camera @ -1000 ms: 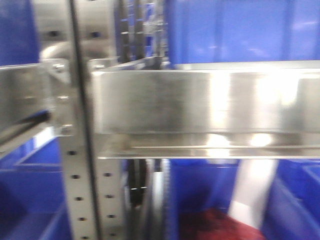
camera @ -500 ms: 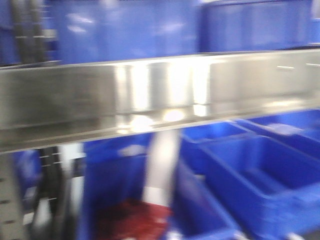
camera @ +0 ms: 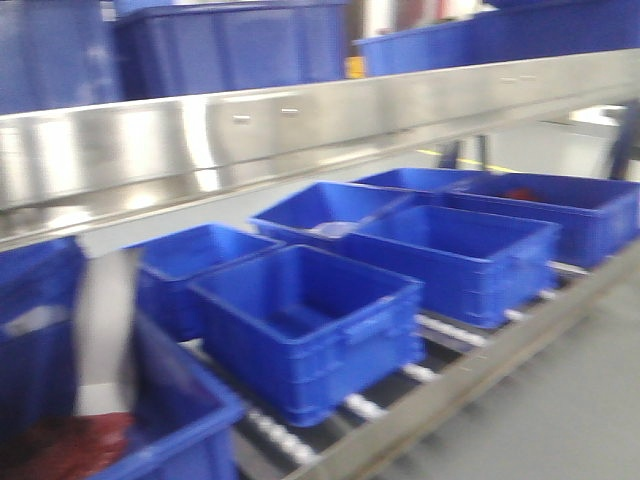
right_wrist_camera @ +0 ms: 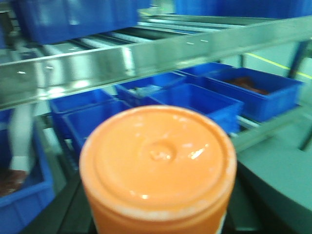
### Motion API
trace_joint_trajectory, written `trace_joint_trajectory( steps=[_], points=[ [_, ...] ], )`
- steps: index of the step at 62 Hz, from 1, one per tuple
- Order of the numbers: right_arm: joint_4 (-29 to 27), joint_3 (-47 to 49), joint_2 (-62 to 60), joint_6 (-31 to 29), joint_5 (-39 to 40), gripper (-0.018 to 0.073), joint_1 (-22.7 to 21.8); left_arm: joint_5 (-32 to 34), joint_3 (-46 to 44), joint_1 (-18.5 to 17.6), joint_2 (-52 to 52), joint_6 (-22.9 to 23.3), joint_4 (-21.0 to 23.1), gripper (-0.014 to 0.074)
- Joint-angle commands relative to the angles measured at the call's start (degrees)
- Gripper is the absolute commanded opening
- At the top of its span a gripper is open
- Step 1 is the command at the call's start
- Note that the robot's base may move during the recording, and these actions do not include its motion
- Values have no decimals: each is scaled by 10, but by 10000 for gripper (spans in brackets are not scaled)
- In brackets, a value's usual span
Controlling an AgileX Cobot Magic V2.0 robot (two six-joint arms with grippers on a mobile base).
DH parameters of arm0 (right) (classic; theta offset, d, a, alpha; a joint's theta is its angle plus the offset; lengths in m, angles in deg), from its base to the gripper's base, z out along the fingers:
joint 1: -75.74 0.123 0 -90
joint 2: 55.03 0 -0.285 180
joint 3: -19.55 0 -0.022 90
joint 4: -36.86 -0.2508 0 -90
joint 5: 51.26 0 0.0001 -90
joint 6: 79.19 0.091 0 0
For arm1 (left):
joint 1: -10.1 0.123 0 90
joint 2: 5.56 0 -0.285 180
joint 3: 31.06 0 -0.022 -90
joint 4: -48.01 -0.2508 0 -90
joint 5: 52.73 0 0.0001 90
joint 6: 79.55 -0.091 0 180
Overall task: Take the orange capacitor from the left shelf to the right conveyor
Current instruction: 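Drive the base away from the shelf holding the cylinder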
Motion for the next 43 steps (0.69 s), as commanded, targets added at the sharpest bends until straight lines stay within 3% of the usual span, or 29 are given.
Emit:
trace_joint_trajectory(
  steps=[1, 43],
  points=[
    [7, 19, -1, -1, 49, 97, -4, 48, -3, 1, 7, 1, 2, -127],
    [7, 19, -1, -1, 49, 97, -4, 48, -3, 1, 7, 1, 2, -127]
  ],
)
